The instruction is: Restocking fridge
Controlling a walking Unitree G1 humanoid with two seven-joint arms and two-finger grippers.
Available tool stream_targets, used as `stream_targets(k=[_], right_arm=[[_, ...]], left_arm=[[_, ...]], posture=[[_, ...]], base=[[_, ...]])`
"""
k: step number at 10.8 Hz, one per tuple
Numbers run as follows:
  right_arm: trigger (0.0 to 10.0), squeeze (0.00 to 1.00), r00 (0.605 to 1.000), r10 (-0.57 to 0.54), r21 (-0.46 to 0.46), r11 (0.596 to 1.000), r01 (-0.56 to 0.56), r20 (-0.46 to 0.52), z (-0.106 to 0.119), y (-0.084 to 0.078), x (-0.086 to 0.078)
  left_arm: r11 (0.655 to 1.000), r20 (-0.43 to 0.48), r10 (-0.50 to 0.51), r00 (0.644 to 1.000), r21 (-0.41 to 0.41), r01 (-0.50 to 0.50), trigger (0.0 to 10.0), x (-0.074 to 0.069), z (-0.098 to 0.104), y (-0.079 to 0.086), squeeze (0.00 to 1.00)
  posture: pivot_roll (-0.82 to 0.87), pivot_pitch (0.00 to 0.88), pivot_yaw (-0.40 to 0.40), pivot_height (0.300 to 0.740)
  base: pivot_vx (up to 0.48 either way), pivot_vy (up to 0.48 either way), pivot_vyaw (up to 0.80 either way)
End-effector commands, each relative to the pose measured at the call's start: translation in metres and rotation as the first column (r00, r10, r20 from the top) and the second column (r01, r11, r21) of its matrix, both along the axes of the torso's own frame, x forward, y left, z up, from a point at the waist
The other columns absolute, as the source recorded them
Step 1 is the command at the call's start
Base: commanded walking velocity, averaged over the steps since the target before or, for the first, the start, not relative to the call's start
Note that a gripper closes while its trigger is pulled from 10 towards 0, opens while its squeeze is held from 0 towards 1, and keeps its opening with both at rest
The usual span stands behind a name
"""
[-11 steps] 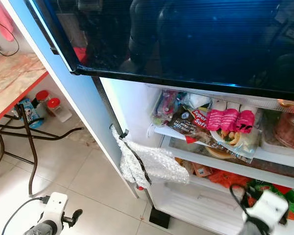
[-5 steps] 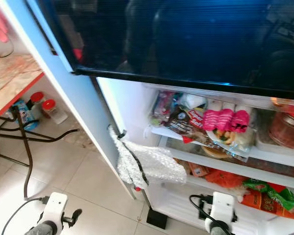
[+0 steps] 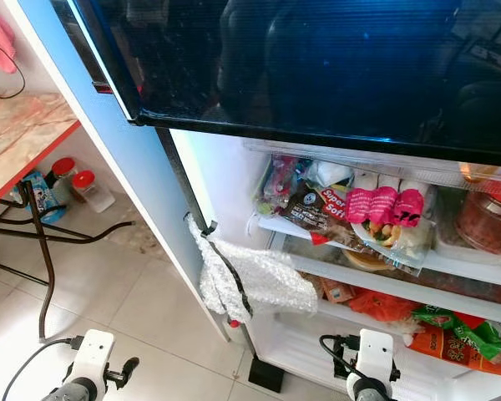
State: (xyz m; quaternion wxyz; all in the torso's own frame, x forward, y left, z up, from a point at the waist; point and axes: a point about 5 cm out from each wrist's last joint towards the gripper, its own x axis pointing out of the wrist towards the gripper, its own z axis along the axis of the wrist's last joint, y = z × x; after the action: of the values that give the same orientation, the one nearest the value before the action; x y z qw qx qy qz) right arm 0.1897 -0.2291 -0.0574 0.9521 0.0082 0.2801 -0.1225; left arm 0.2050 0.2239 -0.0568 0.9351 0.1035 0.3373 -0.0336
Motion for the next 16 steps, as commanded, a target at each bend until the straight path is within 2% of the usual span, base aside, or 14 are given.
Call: stream_targets(k=[1, 3, 4, 5, 10, 16], right_arm=[[10.0, 0.0, 1.0, 0.006, 0.017, 1.0, -0.005, -0.024, -0.003, 0.004, -0.003], [10.0, 0.0, 1.0, 0.007, 0.019, 1.0, -0.006, -0.025, -0.004, 0.004, -0.003], [10.0, 0.0, 0.968, 0.024, 0.072, 0.997, -0.006, -0.251, -0.028, 0.015, -0.031], [10.0, 0.0, 0.936, 0.038, 0.1, 0.995, -0.003, -0.349, -0.037, 0.019, -0.046], [10.0, 0.0, 0.927, 0.028, 0.113, 0.993, 0.016, -0.375, -0.038, 0.019, -0.047], [10.0, 0.0, 0.937, 0.056, 0.134, 0.991, -0.01, -0.344, -0.036, 0.02, -0.041]], left_arm=[[1.0, -0.03, 0.022, 0.999, 0.008, -0.022, 10.0, -0.007, -0.004, 0.005, 0.0], [1.0, -0.03, 0.022, 0.999, 0.008, -0.022, 10.0, -0.007, -0.004, 0.005, 0.0], [0.999, -0.046, 0.043, 0.998, 0.005, -0.043, 10.0, -0.009, -0.005, 0.005, 0.0], [0.998, -0.051, 0.055, 0.997, 0.002, -0.055, 10.0, -0.009, -0.006, 0.005, 0.0], [0.998, -0.055, 0.057, 0.997, 0.0, -0.057, 10.0, -0.009, -0.006, 0.004, 0.0], [0.998, -0.054, 0.056, 0.997, 0.0, -0.056, 10.0, -0.009, -0.006, 0.004, 0.0]], posture=[[-0.2, 0.045, 0.131, 0.74], [-0.2, 0.045, 0.131, 0.74], [-0.19, 0.076, 0.131, 0.74], [-0.19, 0.077, 0.128, 0.74], [-0.19, 0.088, 0.126, 0.74], [-0.19, 0.089, 0.127, 0.74]], base=[[0.0, 0.0, 0.0], [0.0, 0.0, 0.0], [0.0, 0.289, 0.0], [0.0, 0.292, 0.0], [0.0, 0.289, 0.0], [0.0, 0.291, 0.0]])
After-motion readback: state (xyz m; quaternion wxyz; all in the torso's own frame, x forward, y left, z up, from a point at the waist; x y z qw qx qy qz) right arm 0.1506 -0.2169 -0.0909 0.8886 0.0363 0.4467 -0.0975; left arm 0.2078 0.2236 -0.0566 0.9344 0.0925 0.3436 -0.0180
